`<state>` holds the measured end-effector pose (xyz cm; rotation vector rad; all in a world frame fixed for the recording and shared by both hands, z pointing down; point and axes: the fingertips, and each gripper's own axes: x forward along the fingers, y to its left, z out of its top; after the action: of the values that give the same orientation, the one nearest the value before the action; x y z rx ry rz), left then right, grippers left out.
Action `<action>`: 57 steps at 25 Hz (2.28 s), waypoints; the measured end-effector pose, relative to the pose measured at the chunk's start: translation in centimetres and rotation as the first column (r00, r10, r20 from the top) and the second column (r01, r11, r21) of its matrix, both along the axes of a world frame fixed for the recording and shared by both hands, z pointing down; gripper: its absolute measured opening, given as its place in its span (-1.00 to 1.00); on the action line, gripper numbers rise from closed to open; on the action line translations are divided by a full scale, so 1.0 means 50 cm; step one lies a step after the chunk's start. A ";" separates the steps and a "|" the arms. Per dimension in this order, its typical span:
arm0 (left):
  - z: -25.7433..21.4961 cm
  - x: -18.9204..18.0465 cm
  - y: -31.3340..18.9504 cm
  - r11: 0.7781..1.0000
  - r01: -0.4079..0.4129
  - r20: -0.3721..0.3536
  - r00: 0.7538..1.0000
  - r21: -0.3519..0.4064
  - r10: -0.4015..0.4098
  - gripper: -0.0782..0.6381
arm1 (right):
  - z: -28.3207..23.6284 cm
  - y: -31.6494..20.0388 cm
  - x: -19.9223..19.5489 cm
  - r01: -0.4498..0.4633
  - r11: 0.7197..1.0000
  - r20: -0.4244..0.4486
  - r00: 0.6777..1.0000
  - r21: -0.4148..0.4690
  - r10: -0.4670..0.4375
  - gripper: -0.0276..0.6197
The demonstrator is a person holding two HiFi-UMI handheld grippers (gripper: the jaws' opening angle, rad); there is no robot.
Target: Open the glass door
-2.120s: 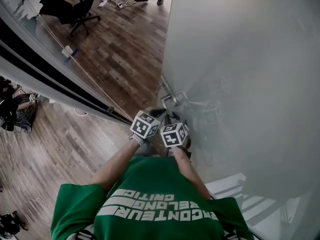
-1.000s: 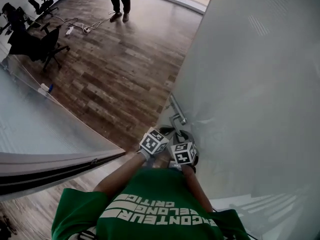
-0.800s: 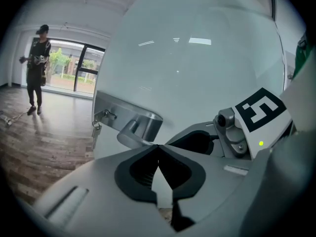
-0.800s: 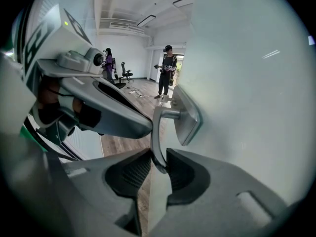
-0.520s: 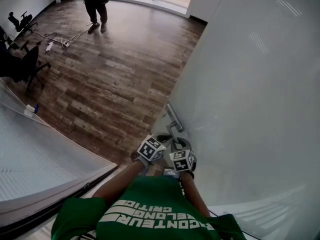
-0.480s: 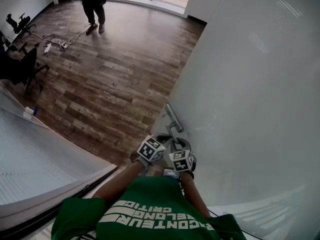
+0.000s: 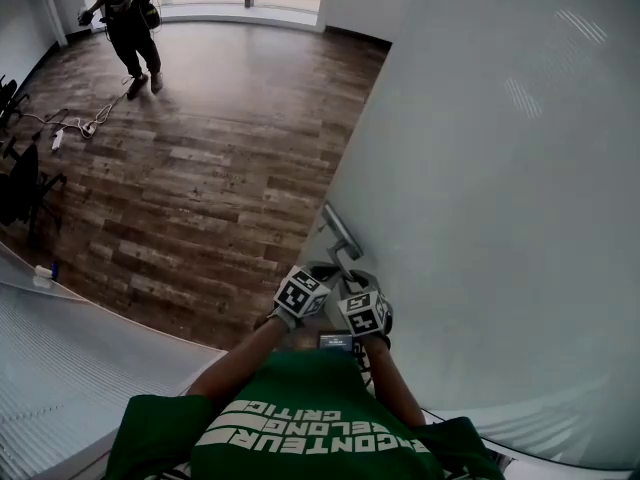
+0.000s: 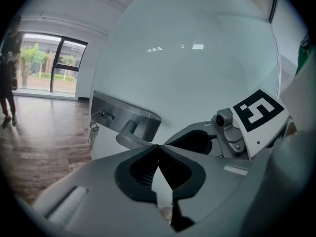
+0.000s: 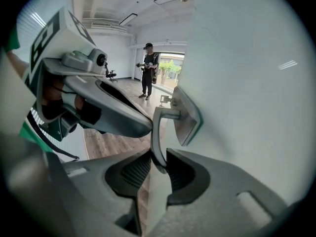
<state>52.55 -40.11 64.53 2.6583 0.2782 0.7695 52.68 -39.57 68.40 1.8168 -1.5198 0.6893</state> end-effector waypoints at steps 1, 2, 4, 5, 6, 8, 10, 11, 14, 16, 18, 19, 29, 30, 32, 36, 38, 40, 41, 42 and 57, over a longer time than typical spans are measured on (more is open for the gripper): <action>0.000 0.011 0.001 1.000 -0.007 0.001 1.000 -0.005 0.007 -0.73 | 0.000 0.000 0.011 -0.008 1.000 -0.002 1.000 0.002 0.008 -0.65; 0.000 0.021 0.000 1.000 -0.012 0.001 1.000 -0.008 0.012 -0.73 | 0.000 0.000 0.021 -0.016 1.000 -0.003 1.000 0.004 0.016 -0.65; -0.002 0.042 -0.003 1.000 -0.022 0.000 1.000 -0.004 0.022 -0.73 | -0.001 -0.003 0.043 -0.033 0.999 0.002 0.999 0.007 0.033 -0.65; -0.002 0.051 -0.003 1.000 -0.029 0.002 1.000 0.000 0.029 -0.73 | -0.001 -0.003 0.053 -0.041 0.999 0.008 0.999 0.009 0.041 -0.65; -0.002 0.058 -0.001 0.999 -0.037 0.006 0.999 0.006 0.037 -0.73 | -0.002 -0.002 0.063 -0.051 0.999 0.013 0.999 0.010 0.051 -0.65; -0.002 0.069 0.006 0.999 -0.051 0.012 0.999 0.016 0.051 -0.73 | -0.002 0.001 0.083 -0.070 0.997 0.018 0.997 0.013 0.069 -0.65; -0.004 0.074 0.012 0.998 -0.058 0.011 0.998 0.016 0.058 -0.73 | -0.004 0.003 0.103 -0.087 0.996 0.016 0.996 0.020 0.087 -0.65; -0.007 0.076 0.014 0.998 -0.059 0.012 0.998 0.015 0.059 -0.73 | -0.006 0.003 0.113 -0.097 0.995 0.014 0.995 0.023 0.097 -0.66; -0.019 0.087 0.014 0.999 -0.048 0.015 0.999 0.011 0.048 -0.73 | -0.012 0.004 0.149 -0.127 0.992 0.015 0.992 0.025 0.127 -0.65; -0.025 0.097 0.014 0.999 -0.033 0.013 0.999 0.010 0.033 -0.73 | -0.011 0.007 0.174 -0.143 0.990 0.019 0.990 0.022 0.142 -0.65; -0.028 0.107 0.016 1.000 -0.024 0.009 1.000 0.014 0.024 -0.73 | -0.006 0.013 0.196 -0.159 0.987 0.012 0.987 0.024 0.159 -0.66; -0.028 0.113 0.017 1.000 -0.021 0.008 1.000 0.015 0.021 -0.73 | -0.005 0.015 0.209 -0.168 0.985 0.006 0.986 0.027 0.168 -0.66; -0.028 0.188 0.053 0.999 -0.048 0.009 0.999 0.019 0.047 -0.73 | 0.003 0.030 0.330 -0.247 0.968 -0.026 0.968 0.045 0.248 -0.65; -0.028 0.192 0.056 0.998 -0.051 0.009 0.999 0.020 0.051 -0.73 | 0.005 0.032 0.340 -0.255 0.966 -0.028 0.966 0.044 0.256 -0.65; -0.027 0.197 0.060 0.998 -0.055 0.010 0.998 0.023 0.055 -0.73 | 0.007 0.039 0.361 -0.271 0.962 -0.036 0.962 0.044 0.272 -0.65; -0.028 0.198 0.060 0.998 -0.053 0.016 0.998 0.025 0.053 -0.73 | 0.004 0.054 0.403 -0.300 0.953 -0.051 0.952 0.045 0.302 -0.65; -0.026 0.198 0.054 0.999 -0.045 0.021 0.999 0.026 0.044 -0.73 | 0.004 0.060 0.424 -0.314 0.948 -0.056 0.947 0.046 0.316 -0.65; -0.025 0.201 0.050 0.999 -0.037 0.022 0.999 0.029 0.036 -0.73 | 0.006 0.066 0.446 -0.328 0.944 -0.059 0.942 0.048 0.330 -0.65; -0.026 0.203 0.048 0.999 -0.034 0.021 0.999 0.030 0.034 -0.73 | 0.006 0.069 0.456 -0.335 0.941 -0.061 0.939 0.049 0.337 -0.65; -0.027 0.204 0.047 0.999 -0.033 0.021 0.999 0.030 0.033 -0.73 | 0.005 0.072 0.467 -0.341 0.939 -0.063 0.937 0.049 0.344 -0.65; -0.022 0.197 0.043 0.999 -0.033 0.027 0.999 0.043 0.032 -0.73 | 0.012 0.124 0.586 -0.429 0.902 -0.100 0.896 0.058 0.433 -0.65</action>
<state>62.42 -37.95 63.45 2.6881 0.3016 0.8287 81.98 -33.35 69.01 2.2086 -1.0661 0.7530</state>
